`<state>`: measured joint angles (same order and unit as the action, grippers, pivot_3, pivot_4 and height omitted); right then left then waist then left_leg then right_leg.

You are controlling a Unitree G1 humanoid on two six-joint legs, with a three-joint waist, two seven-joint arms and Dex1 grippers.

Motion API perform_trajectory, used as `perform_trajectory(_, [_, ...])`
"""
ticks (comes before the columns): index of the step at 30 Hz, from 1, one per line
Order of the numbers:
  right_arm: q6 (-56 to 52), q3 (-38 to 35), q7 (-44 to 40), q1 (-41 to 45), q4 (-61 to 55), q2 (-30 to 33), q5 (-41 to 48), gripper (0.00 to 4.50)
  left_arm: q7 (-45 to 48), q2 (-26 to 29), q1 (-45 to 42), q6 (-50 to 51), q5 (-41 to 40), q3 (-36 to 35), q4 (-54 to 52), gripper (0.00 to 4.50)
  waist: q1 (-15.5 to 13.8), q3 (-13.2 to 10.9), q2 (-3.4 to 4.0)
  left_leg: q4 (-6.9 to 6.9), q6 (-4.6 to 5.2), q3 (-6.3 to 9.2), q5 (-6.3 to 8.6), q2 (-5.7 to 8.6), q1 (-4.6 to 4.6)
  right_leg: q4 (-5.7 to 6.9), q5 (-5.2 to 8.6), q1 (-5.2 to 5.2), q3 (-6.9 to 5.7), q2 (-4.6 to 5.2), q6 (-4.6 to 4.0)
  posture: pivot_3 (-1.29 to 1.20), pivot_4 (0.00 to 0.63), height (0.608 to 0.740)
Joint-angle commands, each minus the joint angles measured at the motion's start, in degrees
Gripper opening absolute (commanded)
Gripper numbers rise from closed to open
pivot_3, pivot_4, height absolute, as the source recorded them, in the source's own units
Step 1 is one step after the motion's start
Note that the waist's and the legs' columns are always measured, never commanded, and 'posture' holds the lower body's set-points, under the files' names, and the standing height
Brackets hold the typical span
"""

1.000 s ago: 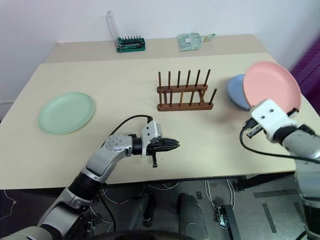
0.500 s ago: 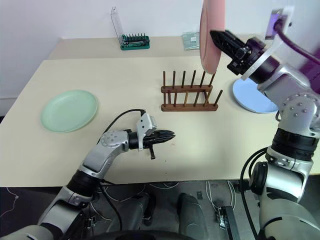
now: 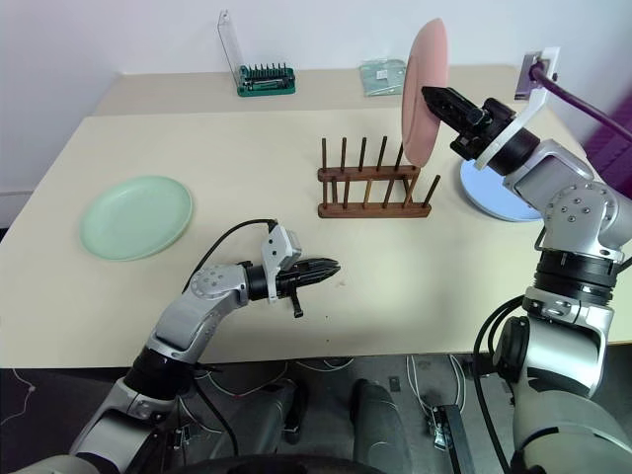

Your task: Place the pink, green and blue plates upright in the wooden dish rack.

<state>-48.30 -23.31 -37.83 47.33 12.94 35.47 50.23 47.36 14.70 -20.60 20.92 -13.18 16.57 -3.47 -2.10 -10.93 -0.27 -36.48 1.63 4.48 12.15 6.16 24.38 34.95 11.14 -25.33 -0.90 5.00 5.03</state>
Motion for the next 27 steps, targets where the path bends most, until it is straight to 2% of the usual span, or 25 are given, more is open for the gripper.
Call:
perform_trajectory(1, [-0.4, -3.8, -0.2, 1.5, 0.0, 2.1, 2.3, 0.08, 0.1, 0.1, -0.5, -0.3, -1.0, -0.7, -2.0, 0.3, 0.0, 0.0, 0.0, -0.02, 0.0, 0.0, 0.0, 0.0, 0.0, 0.01, 0.0, 0.0, 0.0, 0.0, 0.0, 0.0, 0.15, 0.731])
perform_trajectory(13, [-3.9, -4.1, -2.4, -0.6, 2.8, 2.4, 3.5, 0.08, 0.5, 0.5, -0.6, 0.0, -1.1, -0.5, -2.0, 0.3, 0.0, 0.0, 0.01, -0.1, 0.01, -0.03, 0.0, -0.01, 0.01, 0.06, -0.03, 0.01, 0.03, 0.0, 0.04, 0.0, 0.15, 0.731])
perform_trajectory(21, [-1.9, -2.1, -1.9, 0.8, 8.9, 1.5, -0.7, 0.08, 0.5, 0.7, -0.4, 0.2, -1.0, -0.4, -2.3, 0.3, 0.0, 0.0, 0.01, -0.1, 0.01, -0.03, 0.0, -0.01, 0.0, 0.07, -0.03, 0.01, 0.03, -0.01, 0.04, 0.0, 0.15, 0.731])
perform_trajectory(22, [-1.2, -2.2, -1.6, 1.2, 9.9, 1.4, -1.2, 0.73, 0.5, 0.7, -0.4, 0.3, -1.0, -0.4, -2.3, 0.3, 0.0, 0.0, 0.01, -0.1, 0.0, -0.04, 0.0, -0.01, 0.0, 0.07, -0.03, 0.01, 0.03, -0.01, 0.04, 0.0, 0.15, 0.731])
perform_trajectory(23, [-0.5, -2.4, -0.9, 1.9, 10.9, 1.2, -1.6, 1.04, 0.4, 0.7, -0.3, 0.3, -1.0, -0.4, -2.4, 0.3, 0.0, 0.0, 0.01, -0.11, 0.01, -0.04, 0.0, -0.01, 0.0, 0.07, -0.03, 0.01, 0.03, -0.01, 0.04, 0.0, 0.15, 0.731])
perform_trajectory(27, [3.0, -3.0, 1.4, 3.7, 12.1, 0.8, -3.6, 3.0, 0.2, 0.7, -0.2, 0.7, -1.2, -0.5, -2.8, 0.3, 0.0, 0.0, 0.02, -0.12, 0.01, -0.05, 0.0, -0.01, 0.0, 0.08, -0.04, 0.01, 0.04, -0.02, 0.06, 0.0, 0.15, 0.731])
